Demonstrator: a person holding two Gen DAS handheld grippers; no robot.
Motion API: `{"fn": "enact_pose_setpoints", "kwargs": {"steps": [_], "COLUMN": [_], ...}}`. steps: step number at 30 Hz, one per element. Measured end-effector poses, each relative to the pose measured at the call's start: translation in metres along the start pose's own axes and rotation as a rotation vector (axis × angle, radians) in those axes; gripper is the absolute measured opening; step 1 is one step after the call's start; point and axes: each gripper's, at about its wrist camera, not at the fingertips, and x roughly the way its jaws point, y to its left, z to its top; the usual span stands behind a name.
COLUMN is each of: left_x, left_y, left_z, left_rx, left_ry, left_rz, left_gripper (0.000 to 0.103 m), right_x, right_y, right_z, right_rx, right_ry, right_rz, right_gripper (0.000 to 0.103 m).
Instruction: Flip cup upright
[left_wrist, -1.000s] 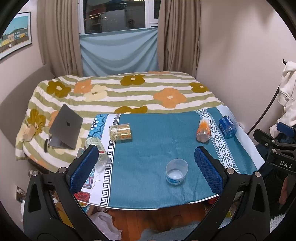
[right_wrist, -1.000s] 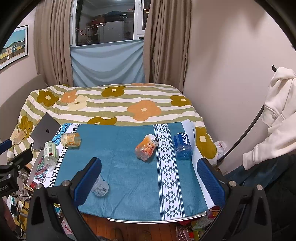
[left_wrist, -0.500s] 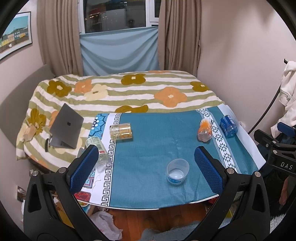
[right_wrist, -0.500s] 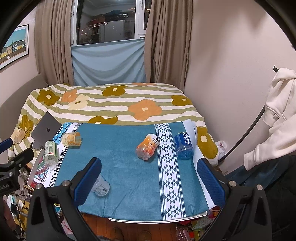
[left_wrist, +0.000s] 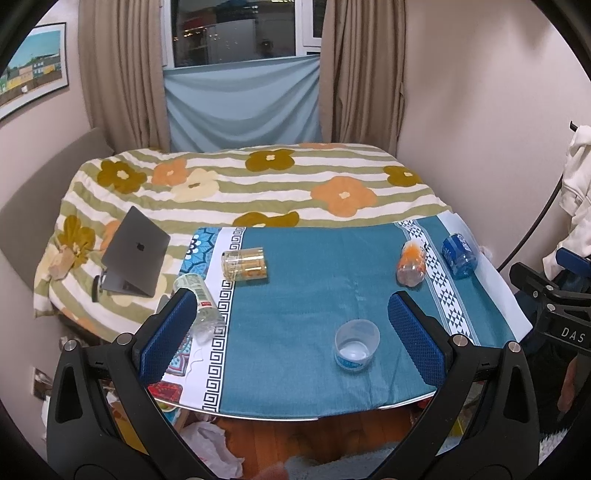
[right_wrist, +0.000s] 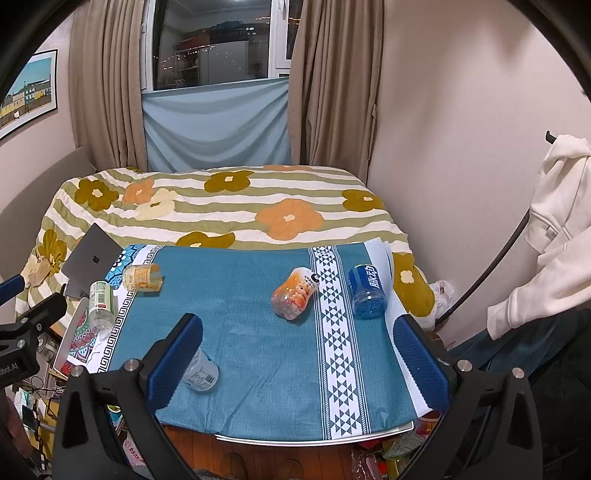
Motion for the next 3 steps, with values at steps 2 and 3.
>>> {"fn": "enact_pose_setpoints", "kwargs": {"steps": [2, 3], "left_x": [-0.0004, -0.0005], "left_y": [-0.0004, -0.0001], "left_z": [0.0001, 0.0], "left_rx": [0.0, 0.0], "left_ry": [-0.003, -0.003], "left_rz": [0.0, 0.001], "left_gripper": [0.103, 0.103], "right_x": [-0.0002, -0.0005], "right_y": [0.0003, 0.0008], "right_z": [0.0002, 0.0006], "right_rx": [0.0, -0.001], "right_ry": [-0.001, -0.002], "right_rz": [0.001, 0.001], "right_gripper": [0.103, 0.103]}}
